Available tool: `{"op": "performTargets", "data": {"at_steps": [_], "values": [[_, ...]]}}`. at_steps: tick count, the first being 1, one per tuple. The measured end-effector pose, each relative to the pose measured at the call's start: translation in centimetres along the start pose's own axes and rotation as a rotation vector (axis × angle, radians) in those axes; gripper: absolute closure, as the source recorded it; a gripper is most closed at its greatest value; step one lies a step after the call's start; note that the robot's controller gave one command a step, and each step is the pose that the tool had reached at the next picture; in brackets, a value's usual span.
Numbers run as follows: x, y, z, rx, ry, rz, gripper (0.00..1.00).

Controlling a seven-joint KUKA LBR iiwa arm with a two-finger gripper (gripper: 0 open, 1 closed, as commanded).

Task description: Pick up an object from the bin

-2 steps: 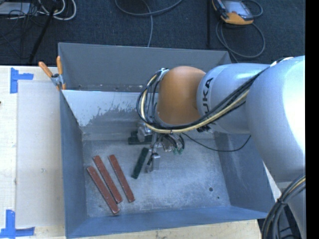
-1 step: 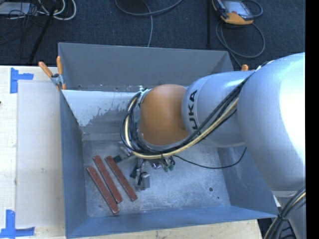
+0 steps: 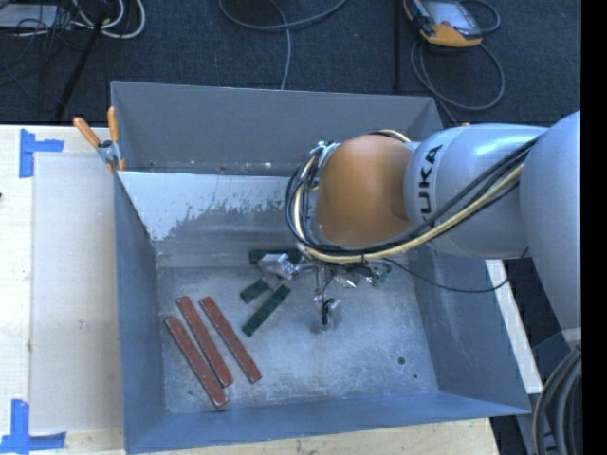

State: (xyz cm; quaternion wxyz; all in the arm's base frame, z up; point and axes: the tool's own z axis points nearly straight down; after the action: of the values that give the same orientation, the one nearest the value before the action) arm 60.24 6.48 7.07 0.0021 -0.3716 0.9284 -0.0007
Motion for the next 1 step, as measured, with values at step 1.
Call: {"op": "performTargets", "data": {"at_steps": [1], "values": [[-3.96,3.68,0.02,-0.003,-0.001,-0.176,0.0]]}}
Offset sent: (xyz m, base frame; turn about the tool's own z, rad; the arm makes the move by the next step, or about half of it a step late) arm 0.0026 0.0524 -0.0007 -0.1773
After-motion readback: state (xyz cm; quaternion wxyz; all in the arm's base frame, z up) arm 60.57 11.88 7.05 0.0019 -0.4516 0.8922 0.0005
